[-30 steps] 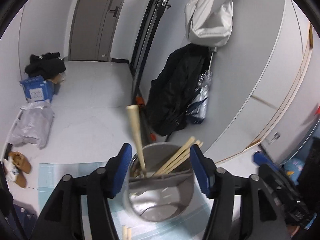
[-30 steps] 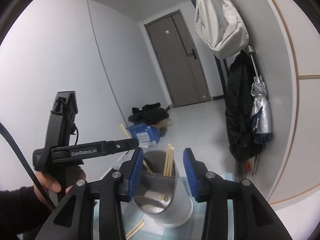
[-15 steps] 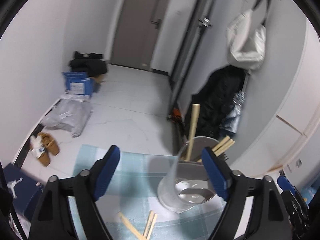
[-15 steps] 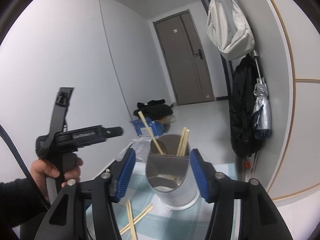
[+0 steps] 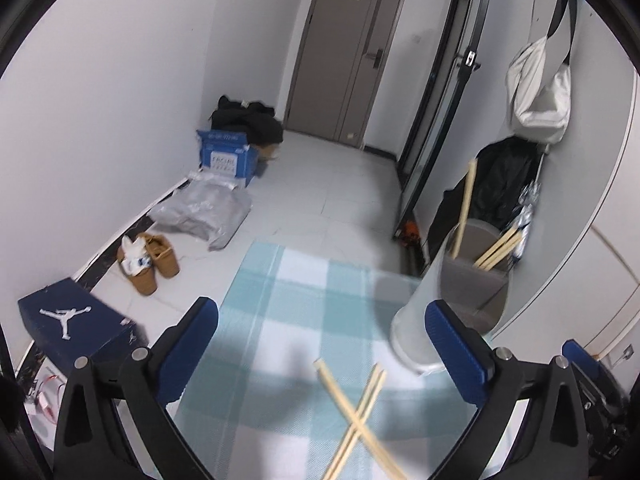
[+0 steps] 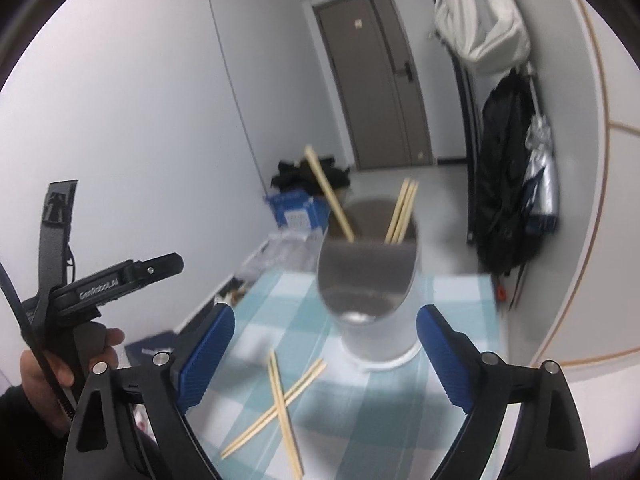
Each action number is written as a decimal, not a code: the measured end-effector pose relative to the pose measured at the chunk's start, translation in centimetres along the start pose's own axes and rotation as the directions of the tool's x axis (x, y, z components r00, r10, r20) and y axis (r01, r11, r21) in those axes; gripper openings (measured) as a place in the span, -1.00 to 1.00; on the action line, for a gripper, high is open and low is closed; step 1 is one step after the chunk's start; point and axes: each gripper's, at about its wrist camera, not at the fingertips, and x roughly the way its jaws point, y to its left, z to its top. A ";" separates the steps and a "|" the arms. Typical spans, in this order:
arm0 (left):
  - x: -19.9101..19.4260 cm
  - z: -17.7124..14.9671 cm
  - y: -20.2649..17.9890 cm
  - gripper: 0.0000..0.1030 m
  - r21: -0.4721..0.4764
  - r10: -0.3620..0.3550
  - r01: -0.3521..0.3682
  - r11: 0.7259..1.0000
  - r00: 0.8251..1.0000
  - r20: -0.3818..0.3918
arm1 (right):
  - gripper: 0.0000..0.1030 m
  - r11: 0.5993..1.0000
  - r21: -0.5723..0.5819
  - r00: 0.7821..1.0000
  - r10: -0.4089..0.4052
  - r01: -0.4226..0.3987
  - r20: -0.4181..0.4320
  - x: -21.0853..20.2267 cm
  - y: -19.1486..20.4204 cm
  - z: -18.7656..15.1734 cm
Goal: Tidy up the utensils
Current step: 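Move both tools back over the remaining chopsticks, then lower the right tool and grasp a wooden chopstick, then lift the chopstick with the right tool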
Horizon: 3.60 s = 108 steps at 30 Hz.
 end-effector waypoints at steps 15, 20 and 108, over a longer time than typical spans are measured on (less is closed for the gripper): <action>1.6 -0.5 6.3 0.97 -0.133 0.064 -0.070 0.989 0.997 -0.048 | 0.78 0.951 -0.271 0.913 0.025 -0.147 -0.407 10.4 7.0 -6.0; 1.3 -0.8 7.2 0.97 -0.183 0.074 -0.082 0.980 0.996 -0.052 | 0.56 0.941 -0.308 0.868 -0.032 -0.142 -0.496 14.5 8.4 -6.8; 7.9 -5.0 4.7 0.97 -0.261 -0.099 -0.036 0.965 0.868 -0.486 | -0.92 0.963 -0.201 0.771 0.009 -0.177 -0.636 16.1 -0.1 -5.1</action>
